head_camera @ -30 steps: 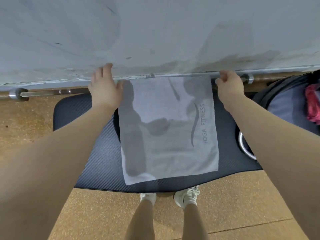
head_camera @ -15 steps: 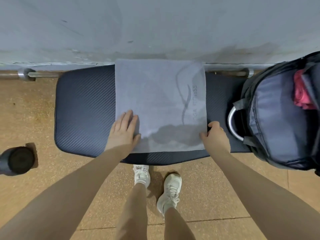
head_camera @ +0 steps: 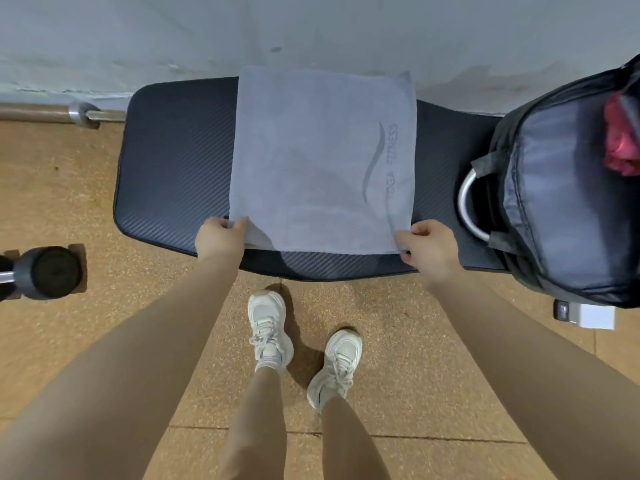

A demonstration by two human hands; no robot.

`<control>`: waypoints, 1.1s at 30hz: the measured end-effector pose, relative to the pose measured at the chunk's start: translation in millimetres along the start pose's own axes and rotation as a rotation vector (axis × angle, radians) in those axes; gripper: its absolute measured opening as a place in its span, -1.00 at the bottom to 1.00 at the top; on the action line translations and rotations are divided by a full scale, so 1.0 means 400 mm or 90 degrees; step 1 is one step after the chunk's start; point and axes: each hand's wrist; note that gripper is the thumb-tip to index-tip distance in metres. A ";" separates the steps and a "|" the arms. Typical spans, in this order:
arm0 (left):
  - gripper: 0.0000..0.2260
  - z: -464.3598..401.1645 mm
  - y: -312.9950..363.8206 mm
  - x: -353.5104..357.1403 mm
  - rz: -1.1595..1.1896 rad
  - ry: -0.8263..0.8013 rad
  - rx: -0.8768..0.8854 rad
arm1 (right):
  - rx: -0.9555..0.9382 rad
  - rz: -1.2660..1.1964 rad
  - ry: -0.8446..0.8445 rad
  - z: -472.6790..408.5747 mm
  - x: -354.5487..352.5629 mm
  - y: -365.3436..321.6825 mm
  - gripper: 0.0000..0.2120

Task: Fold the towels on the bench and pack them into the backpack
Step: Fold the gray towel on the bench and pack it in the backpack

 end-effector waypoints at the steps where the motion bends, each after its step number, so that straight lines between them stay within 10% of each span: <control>1: -0.78 -0.005 -0.003 -0.005 0.017 -0.001 -0.001 | -0.009 0.012 0.000 -0.002 0.000 0.000 -0.90; 11: -0.85 0.003 -0.045 -0.031 0.109 -0.069 -0.007 | -0.164 0.173 0.080 0.018 0.062 0.030 -0.91; 21: -0.87 -0.001 -0.088 -0.058 0.058 -0.108 0.067 | 0.033 -0.092 0.083 0.038 0.040 0.054 -0.90; 26: -0.72 0.046 -0.127 -0.083 -0.130 -0.087 0.077 | 0.201 0.025 0.193 0.032 0.031 0.131 -0.60; 29: -0.57 0.053 -0.122 -0.080 -0.220 0.033 0.316 | -0.062 0.225 0.337 0.065 0.046 0.115 -0.54; 33: -0.49 0.038 -0.069 0.013 -0.221 -0.043 0.696 | -0.635 0.379 0.105 0.100 0.179 0.095 -0.54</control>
Point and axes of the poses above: each hand's wrist, its own z-axis away from the middle knuckle, its own x-axis out of the palm, y = z × x, and after that the axes turned 10 degrees about y, right-handed
